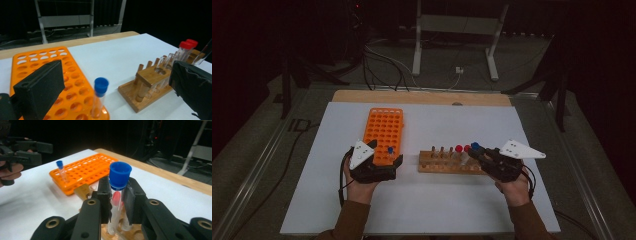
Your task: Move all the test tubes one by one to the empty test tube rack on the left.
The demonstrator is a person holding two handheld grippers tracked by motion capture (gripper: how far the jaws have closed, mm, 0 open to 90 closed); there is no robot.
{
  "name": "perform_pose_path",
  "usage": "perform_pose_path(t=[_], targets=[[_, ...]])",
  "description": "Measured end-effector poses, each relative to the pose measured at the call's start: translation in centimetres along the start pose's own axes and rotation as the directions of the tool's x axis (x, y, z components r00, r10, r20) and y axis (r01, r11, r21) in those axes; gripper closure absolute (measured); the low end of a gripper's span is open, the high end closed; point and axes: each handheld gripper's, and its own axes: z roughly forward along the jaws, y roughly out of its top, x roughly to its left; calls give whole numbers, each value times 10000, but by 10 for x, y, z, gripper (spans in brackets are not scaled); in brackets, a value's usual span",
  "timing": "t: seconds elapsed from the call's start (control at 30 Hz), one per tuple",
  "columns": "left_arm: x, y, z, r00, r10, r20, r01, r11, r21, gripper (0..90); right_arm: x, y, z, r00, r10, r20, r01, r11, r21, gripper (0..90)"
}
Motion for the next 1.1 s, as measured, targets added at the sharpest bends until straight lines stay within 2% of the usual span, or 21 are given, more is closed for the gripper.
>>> perform_pose_path(t=[0.23,0.53,0.63,0.73,0.9,1.03,1.1], targets=[[-16,3,5,9992,368,140,-369,9993,37,8,10,-1,9,9992,-51,-408,57,9999,152,761],[-38,5,13,9950,509,855,-515,9987,54,31,21,-2,21,9966,-115,-819,143,9993,340,760],[-46,6,17,9911,496,1235,-511,9987,90,53,25,-3,27,9950,-107,-992,151,9989,434,761],[-57,7,22,9862,621,1532,-675,9973,301,72,27,-4,32,9936,-13,-1129,71,9987,508,761],[-76,5,31,9747,985,2008,-1120,9921,567,137,32,-4,39,9916,17,-1290,63,9981,617,761],[-88,-1,38,9677,1233,2200,-1443,9861,820,190,38,-3,42,9889,24,-1483,74,9978,657,761],[-91,-5,42,9690,1361,2060,-1609,9810,1087,281,41,-4,45,9867,33,-1626,78,9977,676,761]])
